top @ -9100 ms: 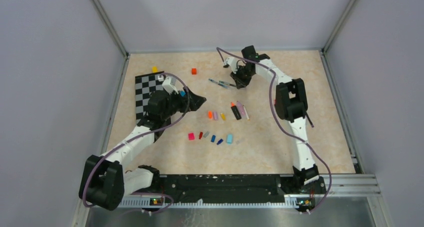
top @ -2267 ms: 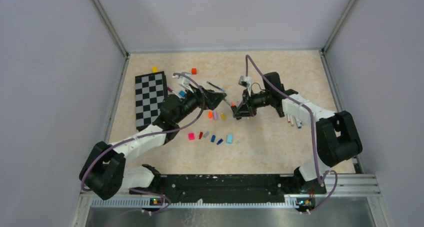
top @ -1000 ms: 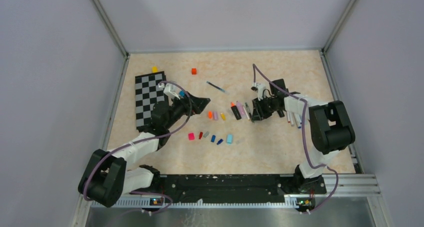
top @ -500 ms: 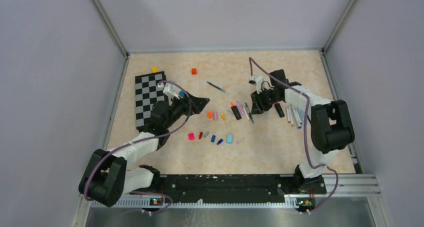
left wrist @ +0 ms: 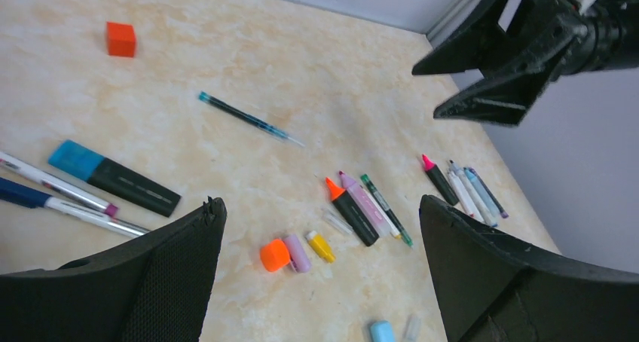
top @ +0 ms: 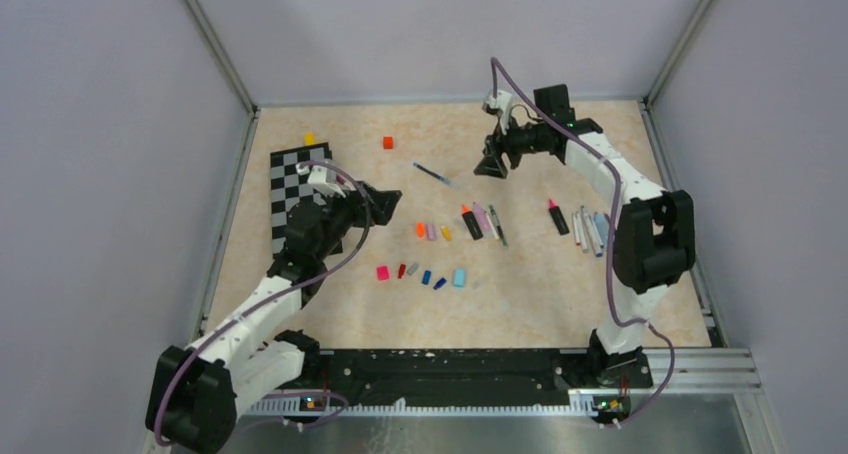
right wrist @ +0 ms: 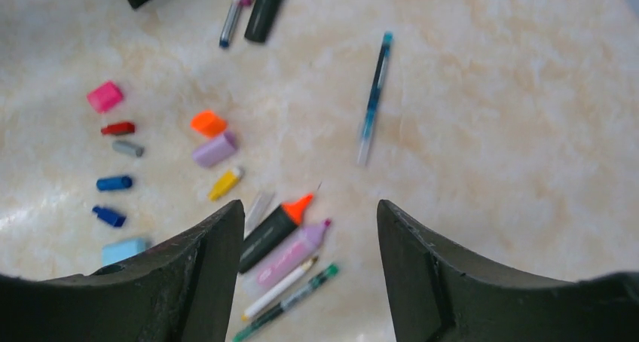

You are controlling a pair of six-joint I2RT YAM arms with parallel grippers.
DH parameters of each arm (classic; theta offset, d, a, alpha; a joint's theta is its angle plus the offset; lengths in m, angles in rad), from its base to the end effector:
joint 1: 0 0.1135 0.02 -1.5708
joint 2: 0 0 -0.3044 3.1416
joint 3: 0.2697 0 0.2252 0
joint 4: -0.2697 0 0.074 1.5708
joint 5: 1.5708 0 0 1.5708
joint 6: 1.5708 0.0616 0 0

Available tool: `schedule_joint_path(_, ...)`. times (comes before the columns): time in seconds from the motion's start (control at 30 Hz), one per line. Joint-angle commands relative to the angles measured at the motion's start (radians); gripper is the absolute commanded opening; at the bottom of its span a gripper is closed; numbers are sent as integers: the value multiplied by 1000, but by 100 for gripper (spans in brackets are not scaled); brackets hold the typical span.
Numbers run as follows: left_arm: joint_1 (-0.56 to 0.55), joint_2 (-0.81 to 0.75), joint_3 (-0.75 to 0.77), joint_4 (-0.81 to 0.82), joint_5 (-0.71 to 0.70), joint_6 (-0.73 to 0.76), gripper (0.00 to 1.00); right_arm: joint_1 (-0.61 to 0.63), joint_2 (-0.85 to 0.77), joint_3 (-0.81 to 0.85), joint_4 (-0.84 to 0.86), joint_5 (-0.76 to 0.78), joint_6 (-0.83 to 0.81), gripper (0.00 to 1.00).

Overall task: Open the pen caps
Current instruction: Place the pen at the center of the board, then pick up the pen from the center of the board.

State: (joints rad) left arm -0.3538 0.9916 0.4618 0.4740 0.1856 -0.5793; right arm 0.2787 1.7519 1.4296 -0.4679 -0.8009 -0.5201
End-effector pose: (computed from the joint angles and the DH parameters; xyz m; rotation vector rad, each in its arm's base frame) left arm 0.1887 -0.0818 0.3028 -0.0423 1.6965 -0.8596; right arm 0.3551 0.1476 0.3180 -1.1883 1.8465 0.8019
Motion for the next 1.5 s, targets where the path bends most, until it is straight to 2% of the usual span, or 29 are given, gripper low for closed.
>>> schedule_joint_path(0.0, 8, -98, 42, -103, -88, 156, 99, 60, 192, 267, -82, -47, 51, 64)
schedule_joint_path(0.07, 8, -124, 45, -141, -100, 183, 99, 116, 258, 335, -122, 86, 29, 64)
schedule_joint_path(0.13, 7, -141, 49, -177, -114, 200, 99, 164, 319, 394, -121, 220, 84, 64)
schedule_joint_path(0.33, 10, -148, 28, -195, -124, 201, 99, 252, 538, 647, -235, 511, 139, 58)
schedule_joint_path(0.53, 9, -127, 18, -186, -105, 194, 99, 287, 638, 729, -216, 645, 166, 55)
schedule_joint_path(0.9, 11, -101, 18, -178, -90, 190, 99, 287, 720, 790, -187, 633, 194, 45)
schedule_joint_path(0.93, 10, -101, 20, -182, -89, 190, 99, 287, 730, 801, -186, 628, 198, 41)
schedule_joint_path(1.1, 10, -105, 26, -195, -88, 185, 99, 287, 764, 832, -193, 599, 210, 34)
schedule_joint_path(1.23, 11, -101, 26, -188, -75, 163, 99, 286, 774, 837, -206, 592, 210, 25)
schedule_joint_path(1.37, 10, -93, 32, -181, -54, 139, 99, 286, 781, 834, -225, 600, 198, 7)
schedule_joint_path(1.43, 11, -94, 29, -175, -44, 126, 99, 286, 780, 829, -236, 613, 186, 0)
schedule_joint_path(1.47, 11, -96, 25, -169, -38, 115, 99, 286, 779, 826, -239, 624, 179, 0)
